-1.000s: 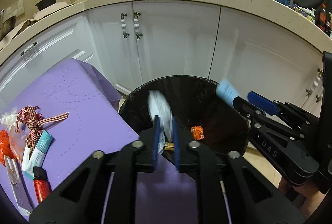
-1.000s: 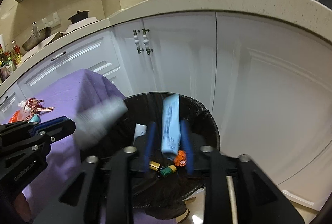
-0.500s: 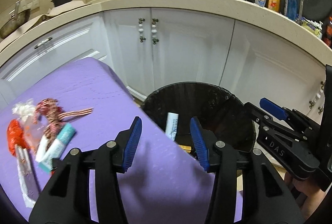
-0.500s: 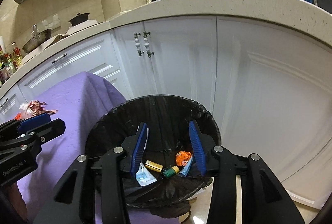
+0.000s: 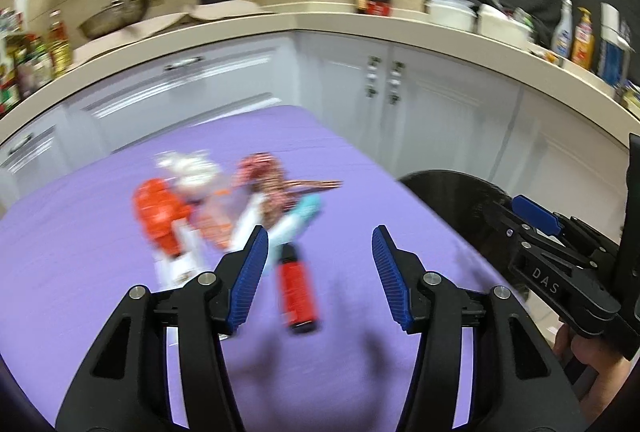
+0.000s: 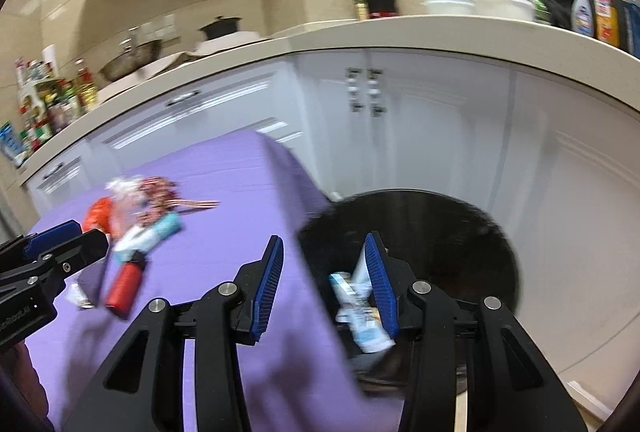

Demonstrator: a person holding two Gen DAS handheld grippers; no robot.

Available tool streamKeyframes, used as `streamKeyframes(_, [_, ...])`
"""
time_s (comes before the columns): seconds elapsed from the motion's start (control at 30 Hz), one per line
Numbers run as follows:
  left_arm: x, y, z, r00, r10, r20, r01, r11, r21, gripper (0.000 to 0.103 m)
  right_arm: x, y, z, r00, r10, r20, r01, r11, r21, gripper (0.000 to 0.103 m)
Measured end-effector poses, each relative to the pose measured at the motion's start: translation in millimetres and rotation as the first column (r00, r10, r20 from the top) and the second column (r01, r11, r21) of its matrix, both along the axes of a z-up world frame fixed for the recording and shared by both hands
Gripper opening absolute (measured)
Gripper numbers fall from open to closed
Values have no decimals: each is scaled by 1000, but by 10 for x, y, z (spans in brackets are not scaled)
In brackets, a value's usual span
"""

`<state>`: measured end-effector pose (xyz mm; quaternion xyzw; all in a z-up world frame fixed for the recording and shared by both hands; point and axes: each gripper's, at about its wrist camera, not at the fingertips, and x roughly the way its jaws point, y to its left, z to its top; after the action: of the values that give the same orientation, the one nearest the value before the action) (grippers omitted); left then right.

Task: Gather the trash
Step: 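Move the right gripper back to the table and grasp the red bottle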

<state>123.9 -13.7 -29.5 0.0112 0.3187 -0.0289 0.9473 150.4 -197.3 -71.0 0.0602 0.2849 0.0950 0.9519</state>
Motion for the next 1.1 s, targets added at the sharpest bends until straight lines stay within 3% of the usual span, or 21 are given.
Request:
streamKeyframes(0.27, [-309,724,38,987,160,6,-160,987,-5,53,-122,740,70,988,152,5,-152,988,-26,43])
streamKeyframes(0.63, [-571,1452,-74,952,307,-11,-307,952,-7,53,-132,1362,-9,969,242,-42,-245,967,-71,45])
streamKeyframes(1.0, [-544,1633,-221,949,311,-44,-313,948,-50,53,-25,1535,-194,954,251,-165,-269,958,-98,45])
streamKeyframes(1.1, [-524,1593,-241,954,295,-45,-297,953,-56,53,11,1552,-254,943,260,-206,-282,955,-87,39])
